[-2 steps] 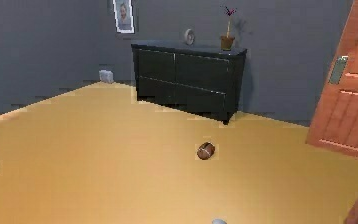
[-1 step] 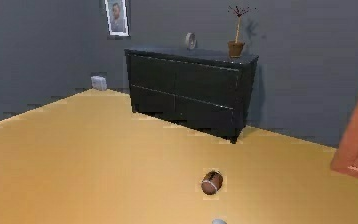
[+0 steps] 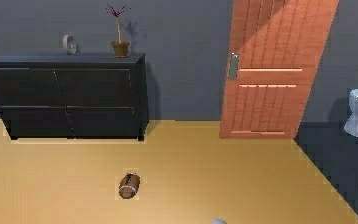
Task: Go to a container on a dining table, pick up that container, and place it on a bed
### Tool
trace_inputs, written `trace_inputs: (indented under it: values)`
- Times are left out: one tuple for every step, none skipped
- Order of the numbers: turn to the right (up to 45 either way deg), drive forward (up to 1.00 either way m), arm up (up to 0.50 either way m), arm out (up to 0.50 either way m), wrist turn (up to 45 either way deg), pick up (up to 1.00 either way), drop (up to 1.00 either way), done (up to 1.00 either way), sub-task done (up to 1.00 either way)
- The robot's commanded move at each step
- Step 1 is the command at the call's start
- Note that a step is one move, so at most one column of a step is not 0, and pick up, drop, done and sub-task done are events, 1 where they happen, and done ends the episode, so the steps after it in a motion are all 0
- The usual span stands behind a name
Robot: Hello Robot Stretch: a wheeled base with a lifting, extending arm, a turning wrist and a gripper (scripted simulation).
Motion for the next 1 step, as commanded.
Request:
trace_inputs:
  values:
    - [0.0,0.65,0.00,0.00,0.0,0.00,0.00,0.00,0.00]
